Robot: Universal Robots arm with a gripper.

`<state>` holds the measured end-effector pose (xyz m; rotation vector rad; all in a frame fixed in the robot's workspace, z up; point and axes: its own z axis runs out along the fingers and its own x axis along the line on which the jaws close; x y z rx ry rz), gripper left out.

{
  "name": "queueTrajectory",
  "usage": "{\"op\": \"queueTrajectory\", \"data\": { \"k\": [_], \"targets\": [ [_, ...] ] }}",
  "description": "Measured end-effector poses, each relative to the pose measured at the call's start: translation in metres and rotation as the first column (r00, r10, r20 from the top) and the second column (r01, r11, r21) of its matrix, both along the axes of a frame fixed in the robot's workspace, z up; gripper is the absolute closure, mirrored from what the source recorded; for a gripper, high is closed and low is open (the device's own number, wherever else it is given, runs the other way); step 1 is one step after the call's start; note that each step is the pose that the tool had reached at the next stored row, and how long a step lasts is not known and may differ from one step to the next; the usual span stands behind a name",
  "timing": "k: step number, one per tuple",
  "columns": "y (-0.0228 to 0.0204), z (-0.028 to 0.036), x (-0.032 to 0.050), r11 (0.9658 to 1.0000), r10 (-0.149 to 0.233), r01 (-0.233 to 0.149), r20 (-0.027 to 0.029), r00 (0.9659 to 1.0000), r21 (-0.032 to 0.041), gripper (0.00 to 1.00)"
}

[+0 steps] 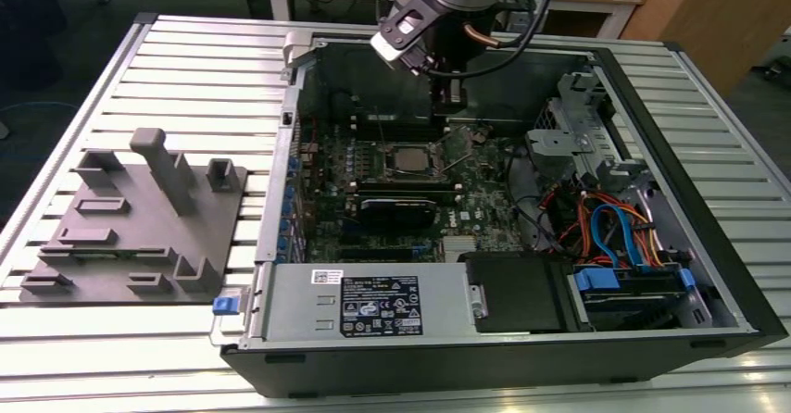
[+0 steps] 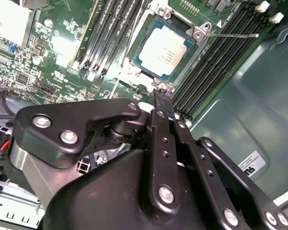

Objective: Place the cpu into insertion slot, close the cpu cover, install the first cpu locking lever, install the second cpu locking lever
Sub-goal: 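Close the cpu cover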

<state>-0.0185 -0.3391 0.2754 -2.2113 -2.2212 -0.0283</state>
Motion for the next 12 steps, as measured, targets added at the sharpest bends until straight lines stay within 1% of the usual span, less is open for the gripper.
{"op": "queueTrajectory", "data": {
  "k": [12],
  "targets": [
    [0.0,0.0,0.0031,1.0,0.0,0.0,0.0001,1.0,0.0,0.9]
  ]
}}
